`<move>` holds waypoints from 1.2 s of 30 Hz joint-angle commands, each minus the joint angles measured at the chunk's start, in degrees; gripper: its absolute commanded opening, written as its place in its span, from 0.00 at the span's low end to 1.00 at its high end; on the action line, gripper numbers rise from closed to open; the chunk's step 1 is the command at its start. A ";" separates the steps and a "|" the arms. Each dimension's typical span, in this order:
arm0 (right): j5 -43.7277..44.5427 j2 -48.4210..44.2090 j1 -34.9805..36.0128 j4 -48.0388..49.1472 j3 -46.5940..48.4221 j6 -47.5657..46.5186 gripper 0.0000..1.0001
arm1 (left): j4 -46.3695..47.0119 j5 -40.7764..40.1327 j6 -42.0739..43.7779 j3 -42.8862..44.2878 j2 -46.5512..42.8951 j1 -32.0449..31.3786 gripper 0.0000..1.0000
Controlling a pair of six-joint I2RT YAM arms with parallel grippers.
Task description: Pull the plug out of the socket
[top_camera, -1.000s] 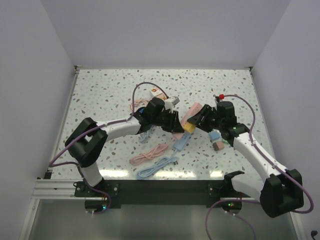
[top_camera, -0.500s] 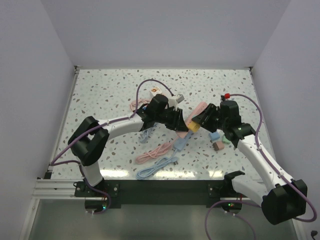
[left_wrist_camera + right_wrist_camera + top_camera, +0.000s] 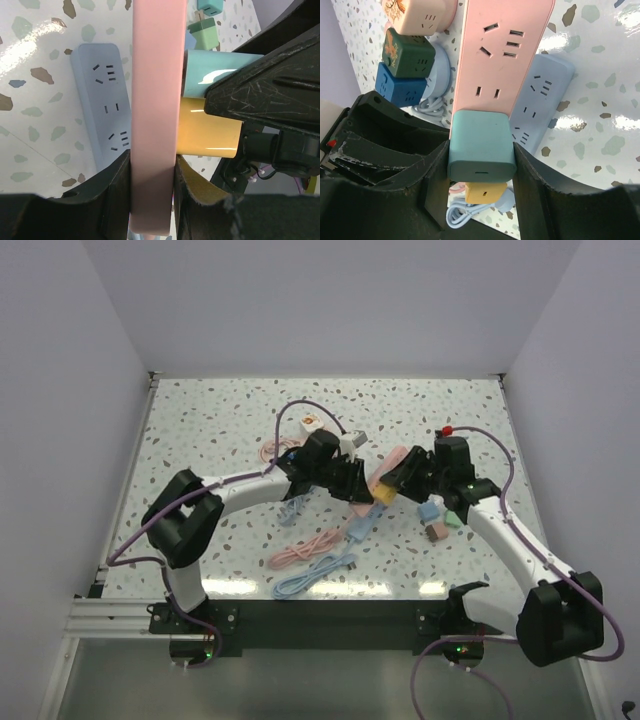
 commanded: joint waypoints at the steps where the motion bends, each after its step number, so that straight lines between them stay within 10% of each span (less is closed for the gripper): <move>1: -7.95 -2.71 -1.03 -6.30 3.53 -3.22 0.00 | -5.06 -17.80 -1.71 1.67 1.60 5.03 0.00; 11: -7.43 -9.66 -2.17 -15.28 4.95 -6.39 0.00 | -5.51 -17.64 -1.09 1.75 2.13 5.91 0.00; 23: 38.24 7.63 -2.61 -21.18 10.93 -8.33 0.00 | -1.03 -9.11 -0.04 2.90 -0.95 5.82 0.00; 30: 44.34 19.07 -3.84 -15.03 9.71 -8.32 0.01 | -0.67 -7.17 0.67 0.26 -2.62 5.74 0.00; 36: 42.86 19.96 -4.98 -14.49 9.17 -9.11 0.34 | -0.58 -6.99 0.67 -1.41 -3.15 5.82 0.00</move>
